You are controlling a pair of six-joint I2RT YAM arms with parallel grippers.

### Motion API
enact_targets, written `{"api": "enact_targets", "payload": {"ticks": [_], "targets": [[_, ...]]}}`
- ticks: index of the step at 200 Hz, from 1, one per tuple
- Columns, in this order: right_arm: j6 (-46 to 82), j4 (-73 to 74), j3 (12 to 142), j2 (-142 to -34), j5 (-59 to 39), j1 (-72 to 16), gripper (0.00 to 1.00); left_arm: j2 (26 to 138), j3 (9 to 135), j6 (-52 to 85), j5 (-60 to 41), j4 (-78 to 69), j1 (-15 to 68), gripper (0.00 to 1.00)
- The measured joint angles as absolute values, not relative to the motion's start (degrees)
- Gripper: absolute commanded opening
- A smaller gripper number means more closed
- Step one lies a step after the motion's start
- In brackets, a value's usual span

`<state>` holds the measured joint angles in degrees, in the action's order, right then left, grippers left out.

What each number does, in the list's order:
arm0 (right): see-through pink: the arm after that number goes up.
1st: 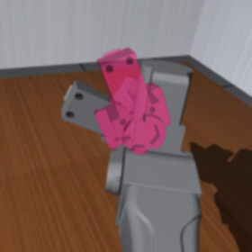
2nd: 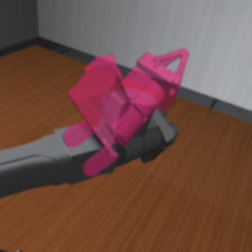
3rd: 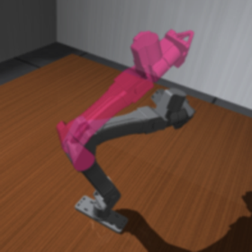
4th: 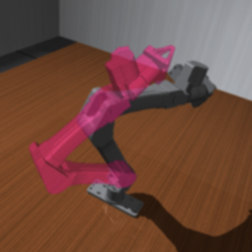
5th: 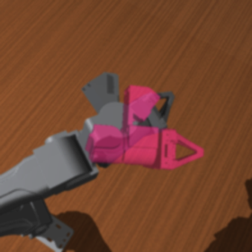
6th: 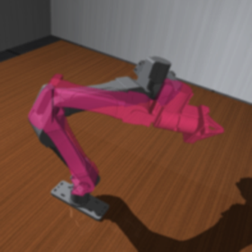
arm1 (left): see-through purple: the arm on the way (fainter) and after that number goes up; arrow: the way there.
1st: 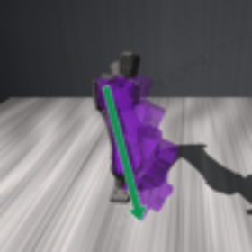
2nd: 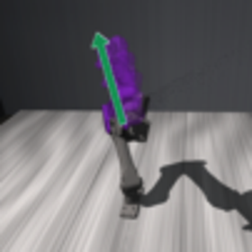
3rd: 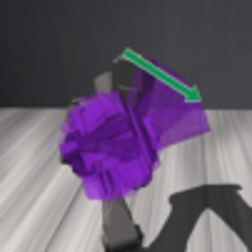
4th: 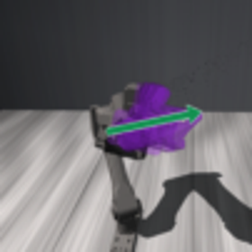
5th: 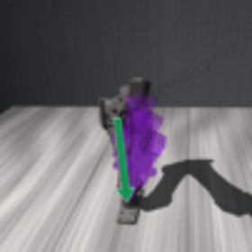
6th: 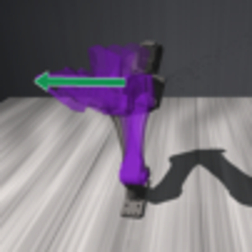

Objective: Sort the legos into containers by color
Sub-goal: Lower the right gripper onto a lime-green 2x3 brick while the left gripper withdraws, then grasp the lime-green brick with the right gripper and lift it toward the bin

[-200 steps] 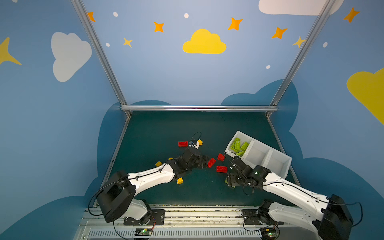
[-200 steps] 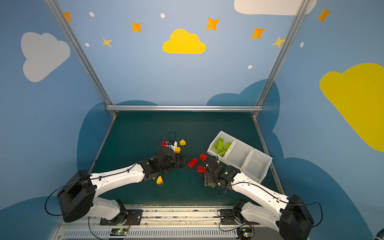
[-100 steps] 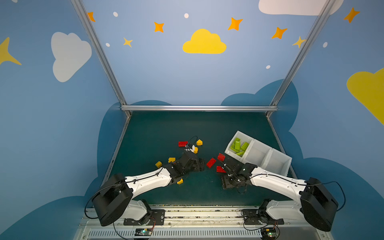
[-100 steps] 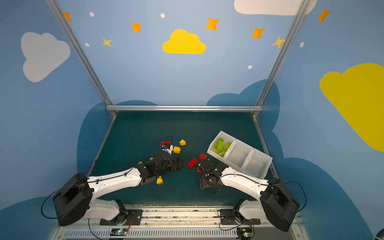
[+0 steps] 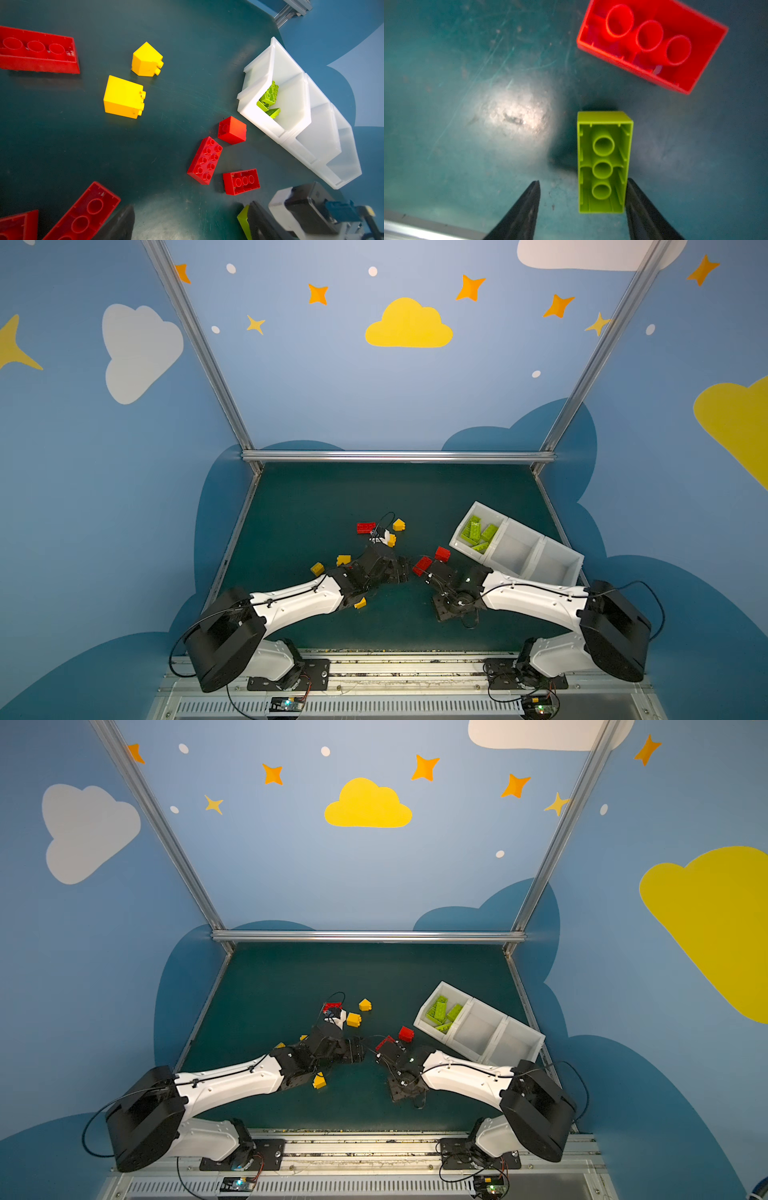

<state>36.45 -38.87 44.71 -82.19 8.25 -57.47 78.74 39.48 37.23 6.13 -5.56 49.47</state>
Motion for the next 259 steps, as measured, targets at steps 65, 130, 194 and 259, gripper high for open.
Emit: {"api": "enact_targets", "payload": {"ticks": [65,130,194,259], "targets": [[35.5,-39.3,46.9,-85.7,9.0,-57.5,0.38,77.9,37.6,37.4,7.1,-5.6,49.5,0.84],[34.9,-42.1,48.0,-77.5,9.1,-53.5,0.35,75.7,37.5,37.4,7.7,-5.3,49.5,0.84],[29.1,-43.6,53.5,-68.1,7.8,-37.7,0.47,73.4,37.2,37.6,9.0,-3.0,49.5,0.84],[25.8,-41.8,49.3,-70.6,2.5,-43.9,0.84,71.2,36.0,38.0,11.0,-1.7,49.5,0.84]]}}
